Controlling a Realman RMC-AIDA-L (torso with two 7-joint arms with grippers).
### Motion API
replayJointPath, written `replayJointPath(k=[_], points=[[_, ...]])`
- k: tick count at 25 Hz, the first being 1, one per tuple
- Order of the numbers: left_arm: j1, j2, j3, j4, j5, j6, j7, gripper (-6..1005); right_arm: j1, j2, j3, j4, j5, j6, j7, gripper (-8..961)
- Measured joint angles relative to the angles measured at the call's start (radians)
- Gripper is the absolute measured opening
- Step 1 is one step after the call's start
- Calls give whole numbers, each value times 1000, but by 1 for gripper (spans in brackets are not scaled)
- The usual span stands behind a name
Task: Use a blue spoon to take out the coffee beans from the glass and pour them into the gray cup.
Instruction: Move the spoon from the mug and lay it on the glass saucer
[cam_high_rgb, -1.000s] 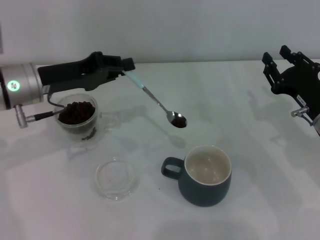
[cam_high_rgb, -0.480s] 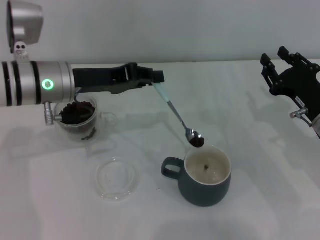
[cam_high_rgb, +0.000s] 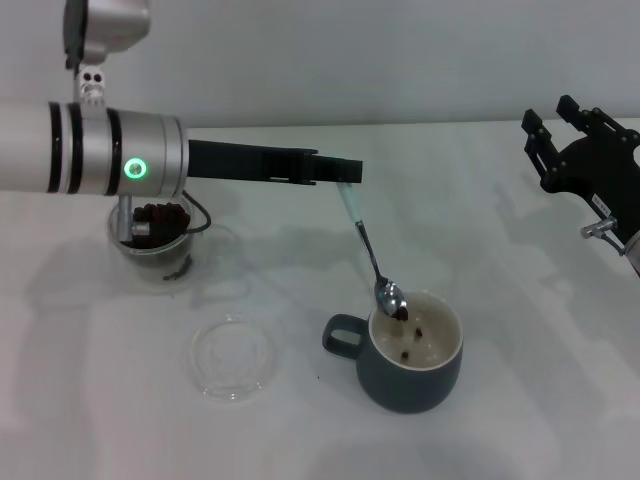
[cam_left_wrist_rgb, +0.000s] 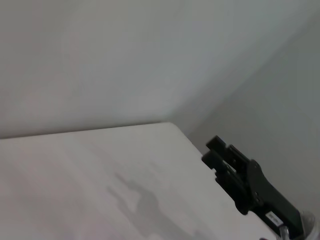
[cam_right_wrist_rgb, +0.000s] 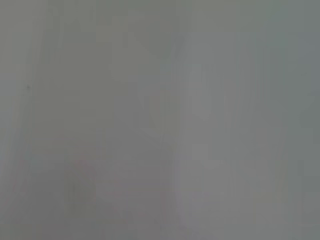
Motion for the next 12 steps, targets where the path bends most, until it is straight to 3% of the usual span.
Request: replayJointPath(k=[10,12], points=[[9,-7,7,95,9,12,42,138,2,0,0,1,2,6,0,443],[37,5,-8,117,-8,32,24,138,3,0,0,1,3,6,0,443]])
